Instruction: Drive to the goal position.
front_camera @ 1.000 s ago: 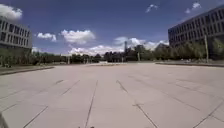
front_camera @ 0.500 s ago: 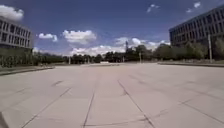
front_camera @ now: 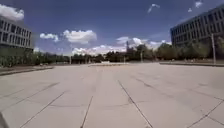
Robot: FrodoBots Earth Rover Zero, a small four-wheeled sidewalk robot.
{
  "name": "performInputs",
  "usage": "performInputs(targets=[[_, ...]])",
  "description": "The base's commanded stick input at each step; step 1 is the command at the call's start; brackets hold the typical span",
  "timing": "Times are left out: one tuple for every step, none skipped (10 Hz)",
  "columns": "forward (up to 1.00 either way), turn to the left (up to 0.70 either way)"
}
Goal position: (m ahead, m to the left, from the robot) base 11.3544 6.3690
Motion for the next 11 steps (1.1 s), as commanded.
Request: performInputs(targets=[[0.7, 0.0], [0.7, 0.0], [0.7, 0.0], [0.7, 0.0], [0.7, 0.0], [0.7, 0.0], [0.7, 0.0], [0.7, 0.0], [0.7, 0.0], [0.7, 0.0], [0.7, 0.0]])
